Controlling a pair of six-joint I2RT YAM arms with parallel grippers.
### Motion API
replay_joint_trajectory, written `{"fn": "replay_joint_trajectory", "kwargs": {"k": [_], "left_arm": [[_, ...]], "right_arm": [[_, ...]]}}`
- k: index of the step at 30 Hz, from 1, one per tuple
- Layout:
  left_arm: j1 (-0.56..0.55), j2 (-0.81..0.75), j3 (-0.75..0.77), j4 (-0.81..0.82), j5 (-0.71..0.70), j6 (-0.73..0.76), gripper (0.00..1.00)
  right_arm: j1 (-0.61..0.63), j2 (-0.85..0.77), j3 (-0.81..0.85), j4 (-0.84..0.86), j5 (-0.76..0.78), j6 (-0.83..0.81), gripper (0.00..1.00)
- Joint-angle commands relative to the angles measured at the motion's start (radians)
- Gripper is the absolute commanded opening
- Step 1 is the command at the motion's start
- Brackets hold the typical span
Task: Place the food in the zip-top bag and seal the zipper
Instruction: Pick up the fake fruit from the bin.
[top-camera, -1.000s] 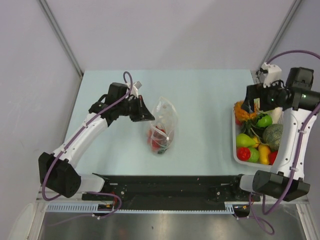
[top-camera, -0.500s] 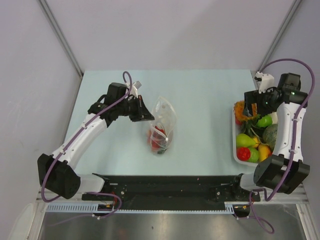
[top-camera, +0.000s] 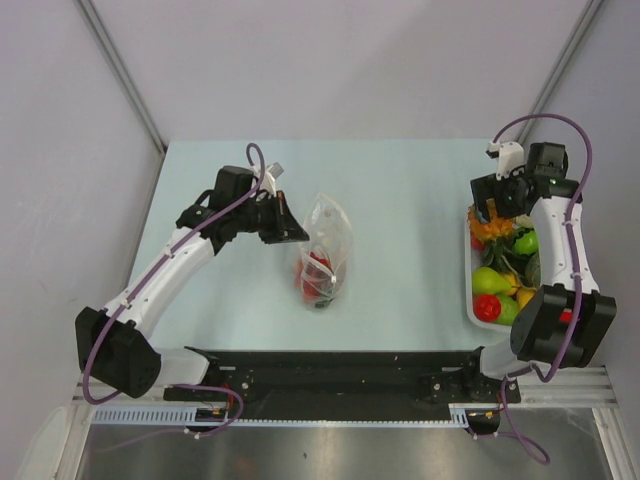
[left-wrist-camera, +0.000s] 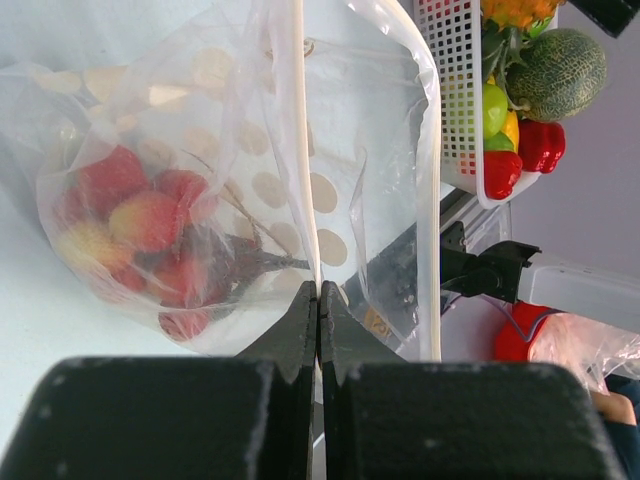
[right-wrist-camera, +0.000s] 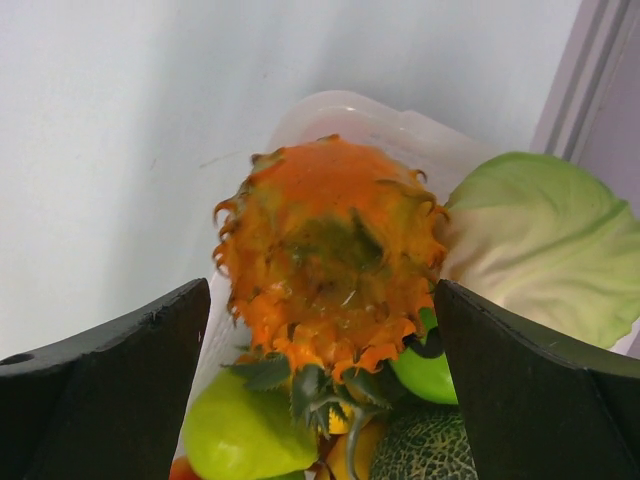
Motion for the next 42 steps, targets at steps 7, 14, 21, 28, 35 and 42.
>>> {"fn": "replay_joint_trajectory", "kwargs": {"k": [7,14,21,28,35,42], "left_arm": [[-0.005,-0.002,-0.017,0.032,0.032,0.031,0.00],[-0.005,0.001,-0.020,0.030,0.033,0.032,0.00],[-0.005,0.001,-0.024,0.036,0.032,0.025,0.00],[-0.005,-0.005,-0.020,0.032,0.035,0.026,0.00],[-0.005,-0.003,-0.023,0.036,0.033,0.025,0.00],[-0.005,0.003,-0.027,0.035,0.033,0.017,0.00]], "right_arm": [[0.000,0.037,-0.083,0.116,0.015,0.011,1.00],[-0.008,0.037,-0.118,0.102,-0.013,0.002,1.00],[-0.023,0.039,-0.127,0.083,-0.039,-0.003,0.91],[-0.039,-0.053,-0.127,0.052,-0.069,-0.012,0.58],[-0.046,-0.142,-0.124,0.032,-0.095,0.003,0.43],[-0.051,-0.188,-0.095,-0.002,-0.126,0.042,0.36]]}}
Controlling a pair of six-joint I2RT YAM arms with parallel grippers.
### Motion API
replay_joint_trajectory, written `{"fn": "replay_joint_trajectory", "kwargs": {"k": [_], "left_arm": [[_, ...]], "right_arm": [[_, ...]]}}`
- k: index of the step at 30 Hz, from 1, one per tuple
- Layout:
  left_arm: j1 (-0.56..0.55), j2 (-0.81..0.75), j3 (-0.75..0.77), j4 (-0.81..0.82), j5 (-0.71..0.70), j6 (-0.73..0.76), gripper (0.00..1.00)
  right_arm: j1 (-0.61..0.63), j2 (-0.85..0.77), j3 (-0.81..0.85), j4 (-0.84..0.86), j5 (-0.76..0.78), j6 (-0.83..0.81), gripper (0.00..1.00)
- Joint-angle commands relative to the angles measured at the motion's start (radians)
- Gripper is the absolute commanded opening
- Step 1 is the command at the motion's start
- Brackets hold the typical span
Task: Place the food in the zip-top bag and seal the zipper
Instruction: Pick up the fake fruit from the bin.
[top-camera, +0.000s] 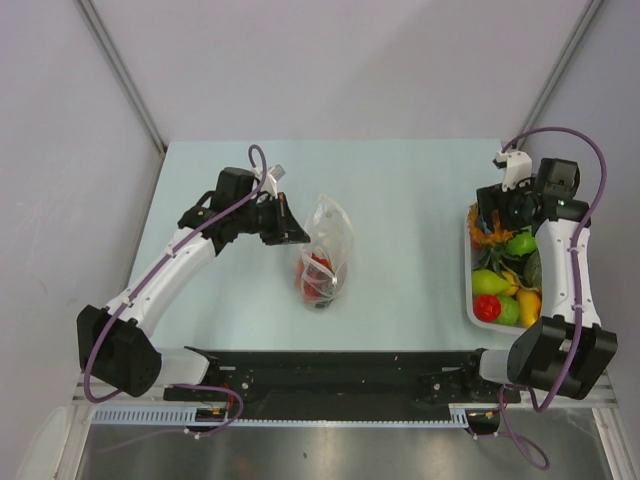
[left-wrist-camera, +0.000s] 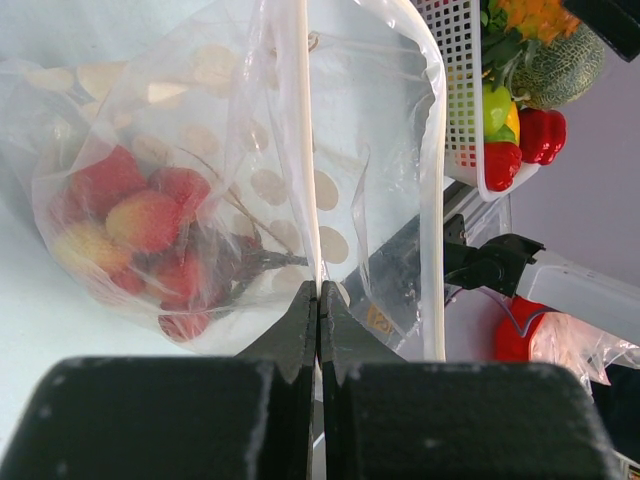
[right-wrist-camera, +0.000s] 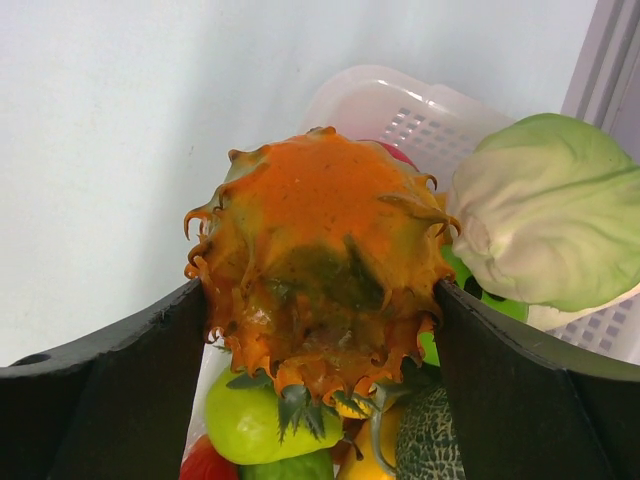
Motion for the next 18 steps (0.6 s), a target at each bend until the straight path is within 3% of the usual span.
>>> {"fn": "replay_joint_trajectory", "kwargs": {"k": [1,13,18], "left_arm": [[-0.005,0.001,-0.011,0.022,0.015,0.005,0.00],[-0.005,0.002,-0.016,0.024,0.015,0.002,0.00],[-0.005,0.004,-0.019,0.029,0.014,0.000,0.00]], "right_arm": [[-0.007,-0.045,0.039,-0.048,-0.043,0.041,0.35],[-0.042,-0.080,0.105,-0.071,-0.069,0.049,0.10],[-0.048,-0.086,0.164,-0.086,-0.099,0.075,0.07]]}}
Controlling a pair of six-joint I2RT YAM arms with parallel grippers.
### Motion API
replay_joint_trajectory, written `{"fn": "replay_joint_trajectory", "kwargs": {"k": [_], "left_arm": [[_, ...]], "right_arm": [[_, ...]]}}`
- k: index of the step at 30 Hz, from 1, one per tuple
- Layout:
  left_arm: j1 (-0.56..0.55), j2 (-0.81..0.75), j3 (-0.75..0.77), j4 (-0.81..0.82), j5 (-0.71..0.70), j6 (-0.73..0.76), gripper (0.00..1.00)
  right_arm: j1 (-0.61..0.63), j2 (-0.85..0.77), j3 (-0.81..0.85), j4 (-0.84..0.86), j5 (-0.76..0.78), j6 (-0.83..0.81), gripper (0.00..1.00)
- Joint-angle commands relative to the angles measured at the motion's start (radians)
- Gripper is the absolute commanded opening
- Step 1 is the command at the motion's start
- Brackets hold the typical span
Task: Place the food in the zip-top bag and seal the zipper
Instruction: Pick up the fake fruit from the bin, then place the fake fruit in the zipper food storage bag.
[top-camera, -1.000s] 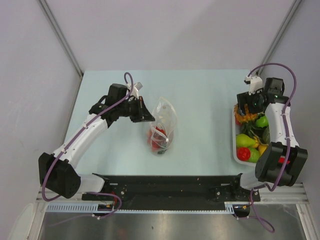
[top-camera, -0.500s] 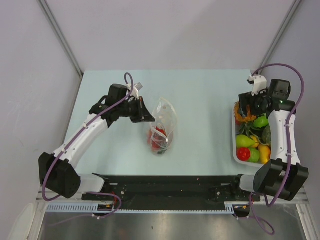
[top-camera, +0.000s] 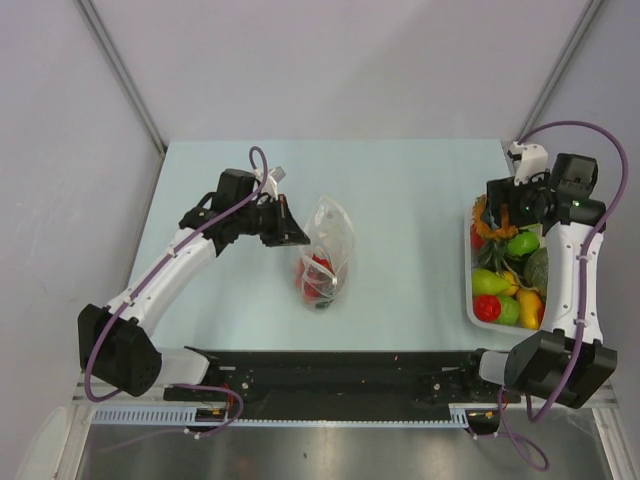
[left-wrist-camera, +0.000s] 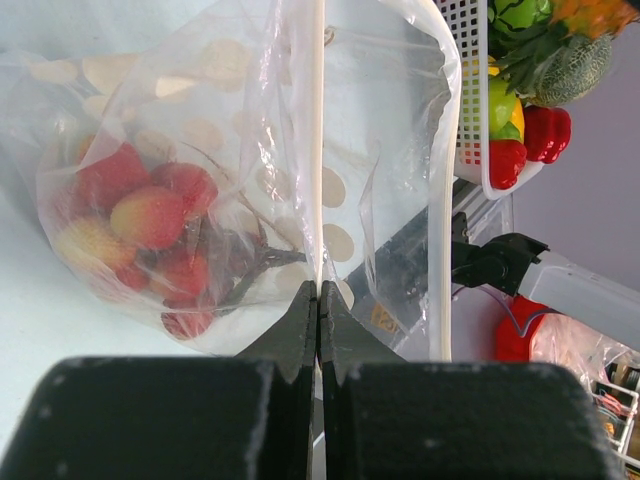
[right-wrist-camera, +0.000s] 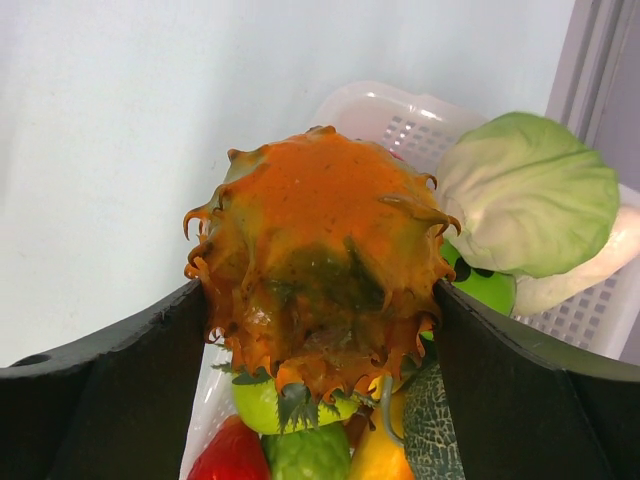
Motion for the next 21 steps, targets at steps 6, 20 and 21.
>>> {"fn": "replay_joint_trajectory", "kwargs": {"k": [6,20,21], "left_arm": [[-0.006,0.004,-0.006,0.029,0.019,-0.004,0.00],[-0.006,0.006,-0.004,0.036,0.036,-0.018,0.00],[-0.005,0.004,-0.006,0.038,0.034,-0.021,0.00]], "right_arm": [[-0.008,-0.010,0.253,-0.043,-0.148,0.123,0.02],[0.305,0.034,0.405,0.235,-0.387,0.508,0.00],[0.380,0.037,0.399,0.271,-0.379,0.532,0.00]]}}
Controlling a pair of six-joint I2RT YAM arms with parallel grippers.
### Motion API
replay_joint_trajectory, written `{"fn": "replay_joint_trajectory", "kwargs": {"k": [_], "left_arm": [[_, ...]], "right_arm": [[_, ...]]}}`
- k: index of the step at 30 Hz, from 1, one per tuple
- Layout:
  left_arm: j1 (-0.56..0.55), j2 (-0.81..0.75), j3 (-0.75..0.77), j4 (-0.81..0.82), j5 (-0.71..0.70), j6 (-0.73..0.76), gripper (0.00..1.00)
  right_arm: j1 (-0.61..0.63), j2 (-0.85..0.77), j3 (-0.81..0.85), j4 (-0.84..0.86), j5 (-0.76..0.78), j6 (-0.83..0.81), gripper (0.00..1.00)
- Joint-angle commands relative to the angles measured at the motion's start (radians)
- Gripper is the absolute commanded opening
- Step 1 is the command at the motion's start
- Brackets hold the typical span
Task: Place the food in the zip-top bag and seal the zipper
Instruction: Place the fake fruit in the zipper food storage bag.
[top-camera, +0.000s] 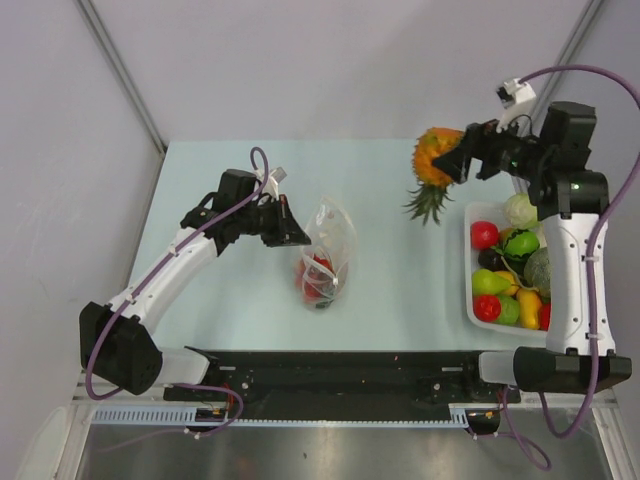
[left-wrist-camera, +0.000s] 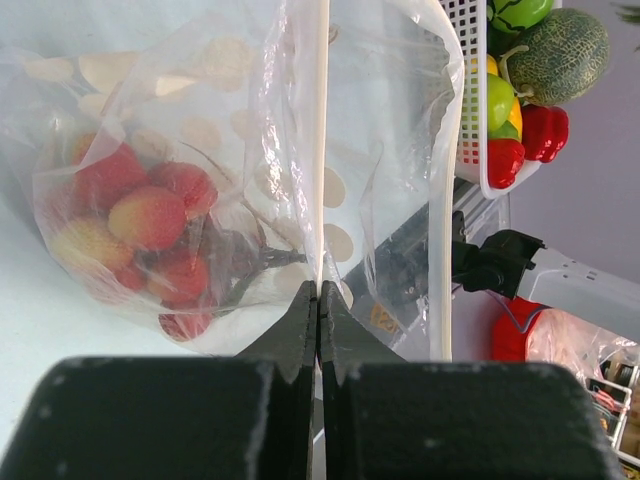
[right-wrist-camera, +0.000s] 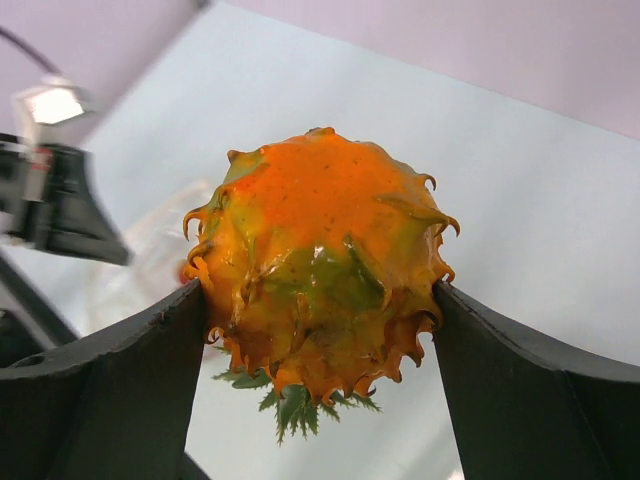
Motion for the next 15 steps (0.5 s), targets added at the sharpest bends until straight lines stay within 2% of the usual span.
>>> {"fn": "replay_joint_trajectory", "kwargs": {"k": [1,7,11,15], "left_arm": [[-0.006,-0.003,0.001,0.030,0.027,-0.017,0.00],[-0.006,-0.003,0.002,0.039,0.036,-0.034,0.00],[-0.004,-0.008,0.007,0.045,0.041,-0.043,0.00],[-0.003,-0.011,0.004,0.045,0.044,-0.053,0.00]], "right_arm": [[0.181,-0.005,-0.005,0.285,-0.041,0.227,0.00],[0.426,-0.002,-0.084,0.500,0.088,0.311,0.00],[0.531,0.001,-0.201,0.574,0.167,0.312,0.00],[0.585,0.024,-0.255,0.576,0.177,0.323,0.00]]}}
